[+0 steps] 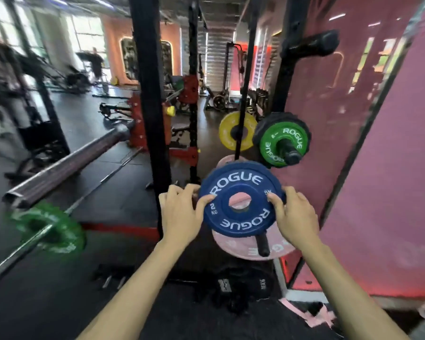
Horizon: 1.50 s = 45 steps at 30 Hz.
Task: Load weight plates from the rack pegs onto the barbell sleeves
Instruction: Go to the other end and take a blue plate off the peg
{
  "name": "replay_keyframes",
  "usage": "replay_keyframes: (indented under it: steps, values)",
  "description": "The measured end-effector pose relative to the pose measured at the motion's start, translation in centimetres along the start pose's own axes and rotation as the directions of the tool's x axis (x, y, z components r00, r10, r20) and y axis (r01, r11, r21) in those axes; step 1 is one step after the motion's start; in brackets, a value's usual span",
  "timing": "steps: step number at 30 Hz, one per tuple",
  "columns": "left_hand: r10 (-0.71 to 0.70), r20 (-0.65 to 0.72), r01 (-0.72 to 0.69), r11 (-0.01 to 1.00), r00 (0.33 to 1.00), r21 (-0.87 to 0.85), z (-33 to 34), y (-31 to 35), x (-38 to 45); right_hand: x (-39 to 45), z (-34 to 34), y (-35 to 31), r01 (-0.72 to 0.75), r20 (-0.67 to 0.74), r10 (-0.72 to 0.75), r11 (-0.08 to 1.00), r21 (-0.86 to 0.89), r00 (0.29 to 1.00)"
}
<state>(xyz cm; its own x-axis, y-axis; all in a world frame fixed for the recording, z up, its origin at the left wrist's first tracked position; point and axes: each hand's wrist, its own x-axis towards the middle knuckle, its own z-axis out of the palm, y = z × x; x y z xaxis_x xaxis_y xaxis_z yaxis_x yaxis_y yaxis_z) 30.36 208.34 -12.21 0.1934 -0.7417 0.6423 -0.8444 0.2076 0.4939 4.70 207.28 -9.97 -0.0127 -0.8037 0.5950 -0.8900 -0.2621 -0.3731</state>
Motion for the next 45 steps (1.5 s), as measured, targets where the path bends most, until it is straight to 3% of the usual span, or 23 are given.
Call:
replay_keyframes:
  steps: [6,14,18,26,32,39,45]
  values:
    - [-0.140,-0.106,0.157,0.974,0.984,0.166,-9.3,-6.4,-5.3,-2.5,5.5,-8.4,0.135,0.098,-0.165,0.956,0.259,0.981]
    - [-0.233,-0.356,0.344,0.894,0.905,0.287,-21.1,-15.5,-8.3,-3.5,10.5,-23.9,0.301,0.119,-0.371,0.871,0.389,0.921]
    - [-0.256,-0.398,0.376,0.890,0.881,0.258,-25.3,-20.2,-7.0,-3.0,12.8,-30.6,0.338,0.092,-0.409,0.844,0.417,0.908]
    - [-0.260,-0.276,0.321,0.924,0.926,0.209,-28.6,-29.7,-1.7,-1.9,16.4,-38.3,0.290,0.062,-0.339,0.875,0.387,0.939]
    - [-0.217,-0.159,0.223,0.975,0.963,0.022,-26.4,-34.6,0.3,-3.3,17.5,-39.3,0.278,-0.031,-0.285,0.895,0.348,0.958]
    - [-0.219,-0.074,0.212,0.974,0.973,-0.084,-24.0,-35.9,4.1,-1.6,18.5,-39.6,0.201,-0.045,-0.196,0.962,0.185,0.980]
    - [-0.139,-0.073,0.138,0.990,0.988,-0.026,-22.8,-36.7,7.3,-0.1,19.8,-39.5,0.147,-0.067,-0.140,0.982,0.119,0.988]
